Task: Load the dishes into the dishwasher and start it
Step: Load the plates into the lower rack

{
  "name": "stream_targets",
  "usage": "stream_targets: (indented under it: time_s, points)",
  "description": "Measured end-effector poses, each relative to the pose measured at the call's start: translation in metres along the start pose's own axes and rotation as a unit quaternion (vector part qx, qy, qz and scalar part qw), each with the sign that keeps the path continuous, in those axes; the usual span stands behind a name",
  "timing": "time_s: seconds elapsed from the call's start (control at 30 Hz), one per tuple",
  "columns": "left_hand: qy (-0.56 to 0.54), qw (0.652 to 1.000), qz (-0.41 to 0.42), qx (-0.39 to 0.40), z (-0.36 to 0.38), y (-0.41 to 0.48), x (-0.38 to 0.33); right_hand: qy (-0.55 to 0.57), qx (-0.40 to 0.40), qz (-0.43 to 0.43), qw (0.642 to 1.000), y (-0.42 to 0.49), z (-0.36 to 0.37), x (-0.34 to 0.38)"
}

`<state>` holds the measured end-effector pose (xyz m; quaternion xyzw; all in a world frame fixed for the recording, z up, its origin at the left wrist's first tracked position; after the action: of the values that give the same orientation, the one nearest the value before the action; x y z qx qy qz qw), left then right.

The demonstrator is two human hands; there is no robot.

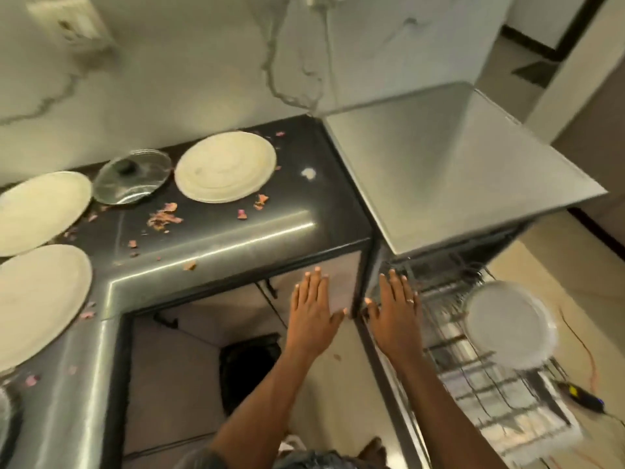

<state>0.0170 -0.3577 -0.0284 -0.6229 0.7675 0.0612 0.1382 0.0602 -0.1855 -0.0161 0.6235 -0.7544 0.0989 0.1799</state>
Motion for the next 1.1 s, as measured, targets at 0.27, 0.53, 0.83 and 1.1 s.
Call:
stream_targets:
  time_s: [0.27, 0.53, 0.83, 1.1]
  points:
    - [-0.065, 0.991, -0.094, -0.076, -0.08, 0.044, 0.139, 0.035, 0.011, -0.089, 0.995, 0.078, 0.047, 0.15]
    - [-0.146, 0.973, -0.157, -0.087, -0.123, 0.081, 0.229, 0.043, 0.02, -0.122, 0.991, 0.143, 0.071, 0.24]
    - [-0.153, 0.959, -0.221, -0.087, -0.141, 0.176, 0.284, 0.05, 0.032, -0.162, 0.985, 0.278, 0.096, 0.275]
    - [-0.217, 0.922, -0.316, -0.051, -0.158, 0.263, 0.313, 0.04, 0.148, -0.122, 0.981, 0.412, 0.108, 0.278]
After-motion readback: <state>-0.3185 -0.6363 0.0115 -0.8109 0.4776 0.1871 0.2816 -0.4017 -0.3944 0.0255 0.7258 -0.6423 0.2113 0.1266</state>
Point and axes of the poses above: each hand's wrist, its own y-axis towards the middle knuckle, its own z-axis out of the palm, x = y × z, the point moved 7 cm from there along y, towards the middle knuckle, and after that the axes turned 7 degrees about -z, right-handed, at the moved point
